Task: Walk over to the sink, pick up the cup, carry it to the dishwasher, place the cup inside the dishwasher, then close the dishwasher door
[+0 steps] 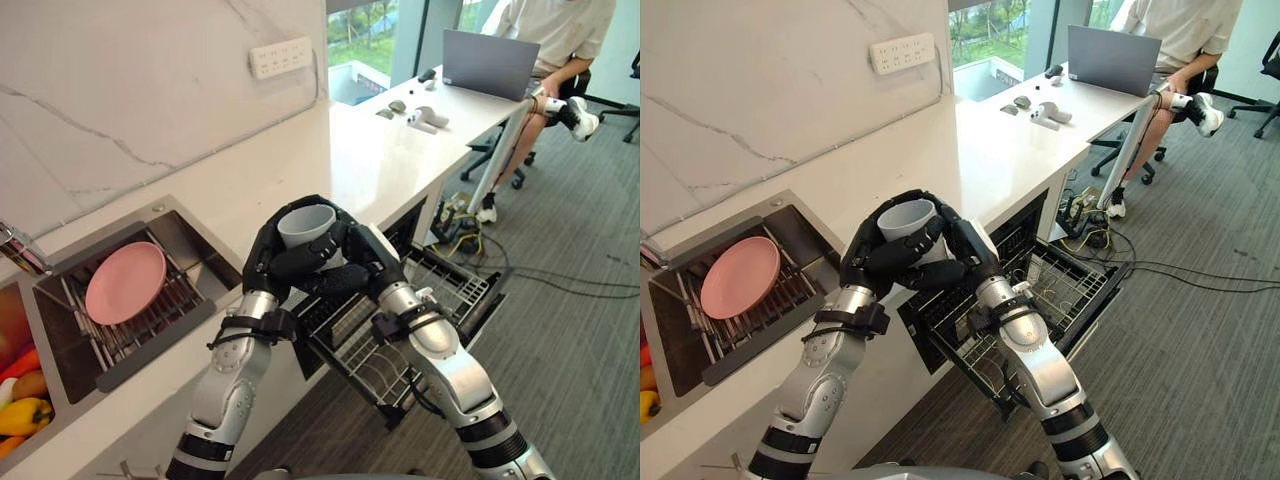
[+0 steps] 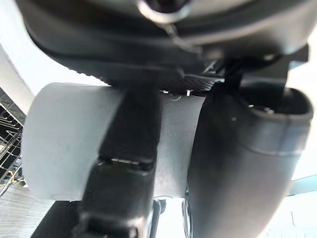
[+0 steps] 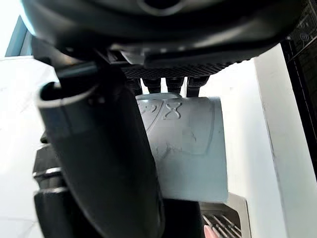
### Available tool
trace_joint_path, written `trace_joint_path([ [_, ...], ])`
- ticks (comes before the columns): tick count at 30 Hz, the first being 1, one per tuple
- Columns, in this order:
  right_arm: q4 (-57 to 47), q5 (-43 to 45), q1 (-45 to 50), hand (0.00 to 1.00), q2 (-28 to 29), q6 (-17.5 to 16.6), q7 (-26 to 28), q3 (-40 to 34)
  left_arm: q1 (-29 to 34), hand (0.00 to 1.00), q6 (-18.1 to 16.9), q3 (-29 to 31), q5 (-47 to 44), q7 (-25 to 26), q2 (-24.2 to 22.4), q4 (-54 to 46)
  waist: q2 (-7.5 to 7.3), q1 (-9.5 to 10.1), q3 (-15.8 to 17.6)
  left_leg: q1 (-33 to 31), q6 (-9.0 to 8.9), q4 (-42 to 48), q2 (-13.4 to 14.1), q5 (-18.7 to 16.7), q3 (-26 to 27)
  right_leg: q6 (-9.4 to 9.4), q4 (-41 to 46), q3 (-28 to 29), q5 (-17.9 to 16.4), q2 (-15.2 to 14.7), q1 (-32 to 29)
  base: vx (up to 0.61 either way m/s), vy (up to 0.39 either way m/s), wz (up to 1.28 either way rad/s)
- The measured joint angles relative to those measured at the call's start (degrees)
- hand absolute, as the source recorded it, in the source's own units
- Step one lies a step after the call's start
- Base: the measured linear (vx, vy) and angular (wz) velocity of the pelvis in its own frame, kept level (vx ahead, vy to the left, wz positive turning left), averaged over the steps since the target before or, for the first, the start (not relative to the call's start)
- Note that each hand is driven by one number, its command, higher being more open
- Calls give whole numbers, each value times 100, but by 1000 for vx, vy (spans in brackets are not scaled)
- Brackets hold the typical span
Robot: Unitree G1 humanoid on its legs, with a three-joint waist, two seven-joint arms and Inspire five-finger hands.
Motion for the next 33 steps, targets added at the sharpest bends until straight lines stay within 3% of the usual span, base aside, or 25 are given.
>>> trace_joint_path([
  [6,-14,-685,-22,0,-21,3,-395,65,0,0,2,-29,11,1,8,-26,1,1,0,-2,-1,-21,-13,9,-14,12,0,-15,8,-7,0,0,0,0],
  [15,-198,-895,-22,0,-13,-21,-624,169,-1,0,-3,-14,80,53,16,-239,2,0,-1,-5,15,-62,-50,44,-45,12,0,-53,8,-38,2,-3,2,1],
  [16,-198,-898,-22,0,-14,-21,-649,181,-1,100,-3,-14,85,53,16,-238,2,-2,-1,-7,16,-62,-51,45,-46,12,0,-55,7,-39,3,0,0,0],
  [23,3,-909,-22,0,50,-93,-1263,177,0,100,-10,-99,124,36,10,-239,2,-17,-1,-40,25,-83,-67,72,-95,12,0,-110,6,-50,0,-7,4,3],
  [29,941,-951,-144,0,162,-50,-2330,-1403,372,100,-54,-506,-9,-445,16,-702,13,18,5,-82,45,-99,-124,88,-155,16,1,-186,6,-97,4,-11,12,6],
  [33,1014,-955,-132,0,-141,-49,-2800,-2284,486,100,-80,-483,-282,-782,13,-927,68,-62,-4,-94,44,-118,-120,88,-151,44,1,-185,17,-90,-14,0,0,0],
])
